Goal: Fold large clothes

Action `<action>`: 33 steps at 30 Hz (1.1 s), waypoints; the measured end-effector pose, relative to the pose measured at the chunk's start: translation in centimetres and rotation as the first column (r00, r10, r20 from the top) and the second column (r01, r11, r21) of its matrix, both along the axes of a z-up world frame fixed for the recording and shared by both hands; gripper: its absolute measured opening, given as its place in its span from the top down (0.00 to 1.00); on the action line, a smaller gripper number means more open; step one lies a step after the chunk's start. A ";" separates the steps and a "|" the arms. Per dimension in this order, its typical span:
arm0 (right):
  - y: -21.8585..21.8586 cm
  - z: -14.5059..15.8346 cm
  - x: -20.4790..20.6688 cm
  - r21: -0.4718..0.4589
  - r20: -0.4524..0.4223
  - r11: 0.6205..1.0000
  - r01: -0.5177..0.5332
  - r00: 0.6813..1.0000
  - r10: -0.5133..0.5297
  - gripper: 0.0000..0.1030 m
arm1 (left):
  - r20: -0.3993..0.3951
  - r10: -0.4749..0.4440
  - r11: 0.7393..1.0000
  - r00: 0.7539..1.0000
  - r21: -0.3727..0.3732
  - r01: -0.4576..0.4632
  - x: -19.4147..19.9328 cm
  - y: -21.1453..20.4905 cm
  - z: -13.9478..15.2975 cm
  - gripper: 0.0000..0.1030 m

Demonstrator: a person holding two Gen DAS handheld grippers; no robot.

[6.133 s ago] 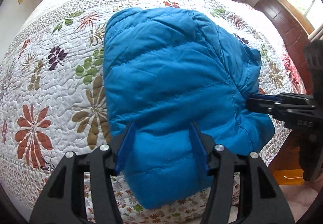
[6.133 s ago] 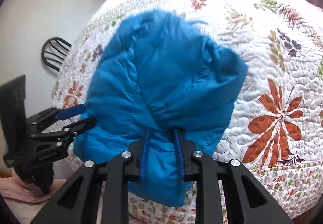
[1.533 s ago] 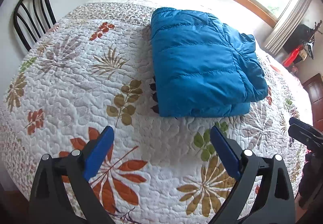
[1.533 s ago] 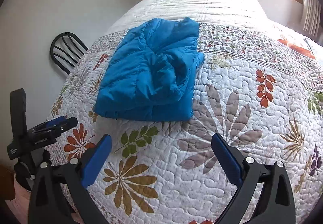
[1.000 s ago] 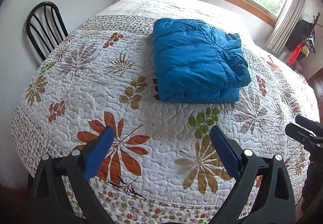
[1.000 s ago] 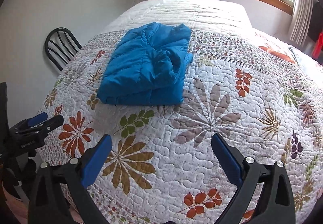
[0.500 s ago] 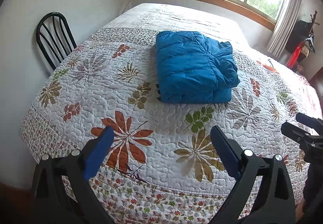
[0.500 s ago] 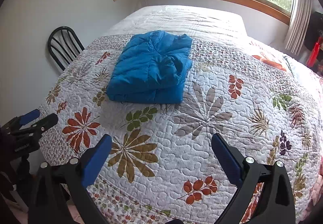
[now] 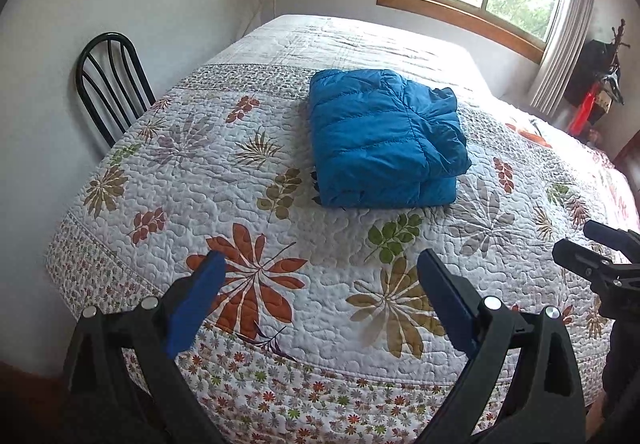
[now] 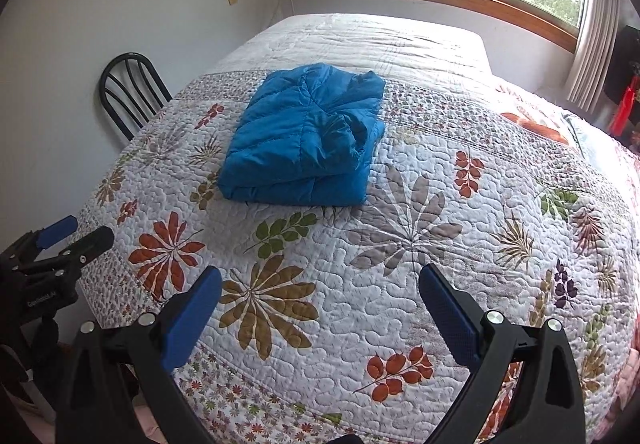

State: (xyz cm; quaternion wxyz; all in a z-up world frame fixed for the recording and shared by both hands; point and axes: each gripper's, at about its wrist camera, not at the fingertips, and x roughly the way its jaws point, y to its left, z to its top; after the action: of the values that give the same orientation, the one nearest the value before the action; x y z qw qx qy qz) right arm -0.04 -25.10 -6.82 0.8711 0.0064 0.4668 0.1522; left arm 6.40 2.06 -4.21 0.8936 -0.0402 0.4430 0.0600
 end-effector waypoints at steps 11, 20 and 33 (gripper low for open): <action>0.0 -0.1 0.0 0.005 -0.002 1.000 -0.001 1.000 0.001 0.04 | 0.002 0.003 1.000 1.000 0.013 -0.003 0.1 -0.1 0.1 0.07; 0.1 -0.2 0.1 0.005 -0.001 1.000 -0.003 1.000 0.003 0.04 | 0.001 0.007 1.000 1.000 0.017 -0.007 0.1 -0.1 0.0 0.07; 0.1 -0.3 0.1 0.004 -0.004 1.000 -0.001 1.000 0.001 0.04 | -0.019 0.011 1.000 1.000 0.013 -0.011 0.3 0.2 -0.4 0.07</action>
State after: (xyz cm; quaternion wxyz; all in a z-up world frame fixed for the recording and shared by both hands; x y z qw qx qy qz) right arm 0.08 -24.96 -7.09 0.8700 0.0080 0.4684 0.1536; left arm 6.65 2.21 -4.65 0.8891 -0.0365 0.4511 0.0682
